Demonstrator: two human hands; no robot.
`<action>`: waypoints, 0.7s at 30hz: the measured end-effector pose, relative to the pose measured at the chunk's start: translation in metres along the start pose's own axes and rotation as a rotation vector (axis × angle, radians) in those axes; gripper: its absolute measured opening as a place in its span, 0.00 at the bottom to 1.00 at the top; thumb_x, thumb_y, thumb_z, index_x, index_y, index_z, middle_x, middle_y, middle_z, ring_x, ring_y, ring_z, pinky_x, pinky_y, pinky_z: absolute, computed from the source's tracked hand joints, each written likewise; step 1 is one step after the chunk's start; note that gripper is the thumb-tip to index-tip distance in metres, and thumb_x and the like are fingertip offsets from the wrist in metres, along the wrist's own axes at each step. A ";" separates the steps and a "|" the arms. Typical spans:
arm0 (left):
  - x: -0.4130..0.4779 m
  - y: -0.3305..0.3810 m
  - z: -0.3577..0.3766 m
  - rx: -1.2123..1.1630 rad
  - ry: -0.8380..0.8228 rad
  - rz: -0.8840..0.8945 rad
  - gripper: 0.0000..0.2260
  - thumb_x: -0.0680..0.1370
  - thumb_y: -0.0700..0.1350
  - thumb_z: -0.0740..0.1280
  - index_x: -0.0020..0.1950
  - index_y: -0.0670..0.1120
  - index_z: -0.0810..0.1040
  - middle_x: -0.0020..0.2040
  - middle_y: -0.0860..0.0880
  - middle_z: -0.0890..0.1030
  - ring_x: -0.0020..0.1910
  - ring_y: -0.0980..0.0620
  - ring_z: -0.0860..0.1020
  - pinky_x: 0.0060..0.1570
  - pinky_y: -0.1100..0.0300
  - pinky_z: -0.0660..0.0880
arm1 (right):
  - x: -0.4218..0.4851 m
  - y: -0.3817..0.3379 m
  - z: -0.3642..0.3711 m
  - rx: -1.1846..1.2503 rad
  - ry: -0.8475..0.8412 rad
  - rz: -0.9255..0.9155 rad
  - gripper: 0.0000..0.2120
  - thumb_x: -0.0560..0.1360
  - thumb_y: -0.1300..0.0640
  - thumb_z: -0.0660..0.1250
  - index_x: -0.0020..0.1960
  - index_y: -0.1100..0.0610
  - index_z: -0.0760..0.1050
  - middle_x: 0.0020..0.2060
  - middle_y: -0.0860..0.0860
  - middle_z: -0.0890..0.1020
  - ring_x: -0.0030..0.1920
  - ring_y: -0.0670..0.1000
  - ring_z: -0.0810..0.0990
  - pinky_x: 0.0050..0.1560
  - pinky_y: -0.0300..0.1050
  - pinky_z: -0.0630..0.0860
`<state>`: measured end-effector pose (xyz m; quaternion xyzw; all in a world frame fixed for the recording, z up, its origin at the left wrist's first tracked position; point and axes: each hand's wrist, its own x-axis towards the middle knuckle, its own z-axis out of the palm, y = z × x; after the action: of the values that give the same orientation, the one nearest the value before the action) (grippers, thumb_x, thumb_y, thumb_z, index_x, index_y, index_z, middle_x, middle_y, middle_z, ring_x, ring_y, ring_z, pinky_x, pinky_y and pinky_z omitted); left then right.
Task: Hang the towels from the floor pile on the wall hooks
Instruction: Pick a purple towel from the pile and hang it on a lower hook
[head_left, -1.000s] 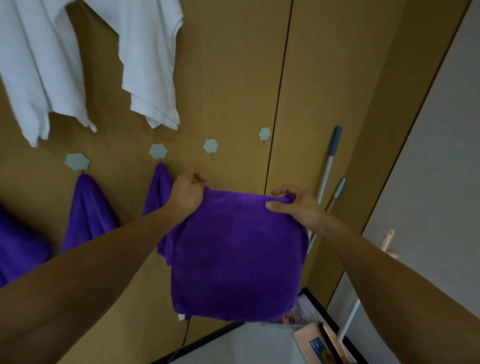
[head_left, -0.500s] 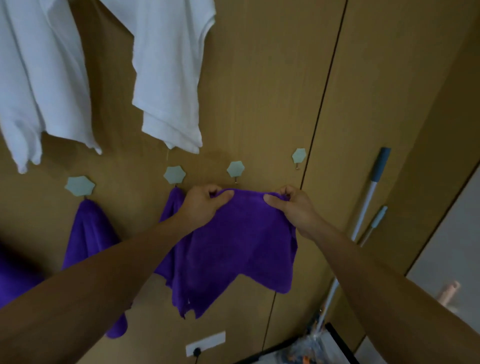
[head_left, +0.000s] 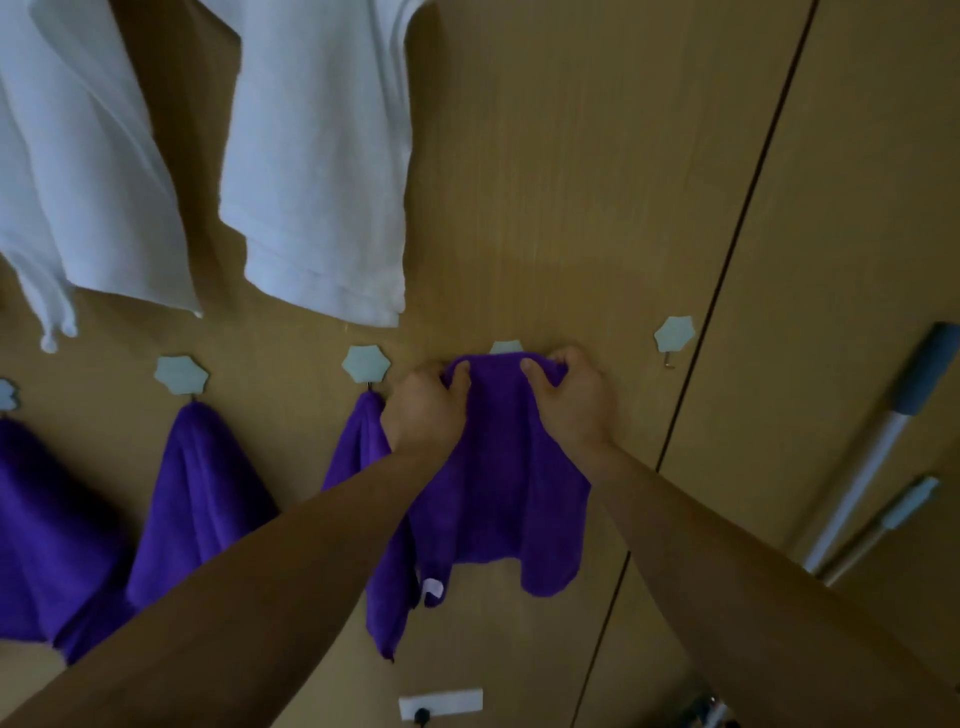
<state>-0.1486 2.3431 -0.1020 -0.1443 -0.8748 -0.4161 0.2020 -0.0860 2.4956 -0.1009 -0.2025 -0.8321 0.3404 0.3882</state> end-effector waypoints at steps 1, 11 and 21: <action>-0.004 -0.004 0.004 0.009 -0.011 -0.004 0.16 0.79 0.59 0.59 0.42 0.50 0.78 0.28 0.57 0.72 0.27 0.60 0.68 0.26 0.64 0.59 | -0.002 0.008 0.003 -0.007 -0.006 -0.010 0.15 0.75 0.43 0.66 0.51 0.54 0.76 0.41 0.48 0.81 0.41 0.49 0.79 0.44 0.48 0.77; -0.018 -0.015 0.030 -0.127 -0.339 -0.268 0.19 0.76 0.55 0.67 0.38 0.40 0.78 0.32 0.46 0.78 0.31 0.51 0.74 0.29 0.60 0.69 | -0.011 0.032 0.008 0.021 -0.149 0.177 0.14 0.71 0.39 0.70 0.39 0.48 0.73 0.32 0.42 0.77 0.32 0.41 0.75 0.28 0.36 0.64; -0.036 0.000 0.020 0.520 -0.024 0.240 0.23 0.71 0.55 0.68 0.60 0.45 0.71 0.55 0.45 0.75 0.56 0.43 0.72 0.56 0.46 0.67 | -0.026 0.025 0.005 -0.430 0.076 -0.134 0.19 0.69 0.46 0.73 0.57 0.51 0.76 0.54 0.52 0.75 0.56 0.55 0.71 0.56 0.50 0.67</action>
<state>-0.1221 2.3563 -0.1304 -0.1953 -0.9310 -0.1493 0.2697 -0.0721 2.4950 -0.1344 -0.2374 -0.8819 0.1207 0.3889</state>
